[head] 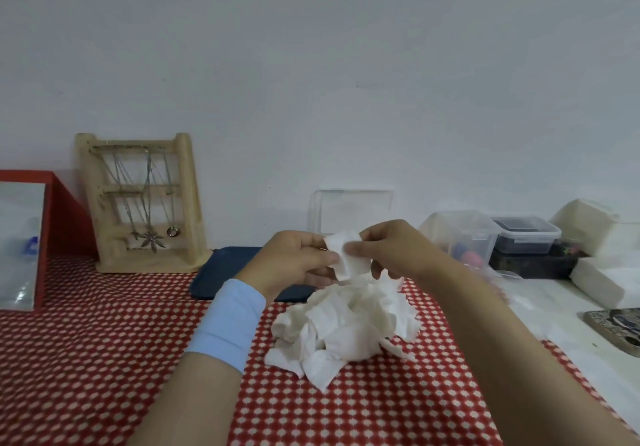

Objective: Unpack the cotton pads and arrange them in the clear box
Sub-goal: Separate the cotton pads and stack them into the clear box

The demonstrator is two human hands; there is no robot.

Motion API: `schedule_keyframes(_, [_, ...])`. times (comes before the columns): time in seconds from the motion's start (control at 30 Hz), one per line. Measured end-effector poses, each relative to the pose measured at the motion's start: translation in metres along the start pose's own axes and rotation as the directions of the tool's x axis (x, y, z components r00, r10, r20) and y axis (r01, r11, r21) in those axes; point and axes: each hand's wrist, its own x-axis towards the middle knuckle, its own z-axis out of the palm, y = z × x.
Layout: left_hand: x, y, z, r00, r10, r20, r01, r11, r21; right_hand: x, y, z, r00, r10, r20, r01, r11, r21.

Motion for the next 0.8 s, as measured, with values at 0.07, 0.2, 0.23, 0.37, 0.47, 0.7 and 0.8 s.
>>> schedule_keyframes(0.07, [0.006, -0.003, -0.003, 0.999, -0.003, -0.038, 0.002, 1.0, -0.031, 0.009, 0.002, 0.005, 1.0, -0.006, -0.018, 0.007, 1.0, 0.03])
schedule_keyframes(0.2, [0.009, -0.01, -0.007, 1.0, 0.002, -0.018, -0.005, 0.986, -0.167, 0.021, 0.007, 0.014, 0.999, -0.005, -0.038, 0.01, 0.993, 0.118])
schedule_keyframes(0.23, [0.009, -0.011, -0.008, 1.0, 0.002, 0.006, 0.0, 0.984, -0.181, 0.023, 0.008, 0.017, 0.999, -0.003, -0.045, 0.009, 0.99, 0.14])
schedule_keyframes(0.37, [0.011, -0.018, -0.011, 0.999, -0.032, 0.014, 0.035, 0.979, -0.2, 0.029, 0.013, 0.026, 0.998, -0.031, -0.055, 0.041, 0.981, 0.189])
schedule_keyframes(0.47, [0.015, -0.021, -0.014, 0.999, -0.043, 0.025, 0.047, 0.975, -0.217, 0.033, 0.018, 0.03, 0.991, -0.106, -0.086, 0.12, 0.977, 0.177])
schedule_keyframes(0.7, [0.017, -0.027, -0.016, 0.996, -0.032, 0.083, 0.053, 0.961, -0.272, 0.032, 0.019, 0.031, 0.989, -0.091, -0.116, 0.114, 0.972, 0.205])
schedule_keyframes(0.8, [0.018, -0.031, -0.017, 0.995, -0.024, 0.096, 0.046, 0.972, -0.23, 0.031, 0.017, 0.032, 0.993, -0.053, -0.105, 0.076, 0.968, 0.238])
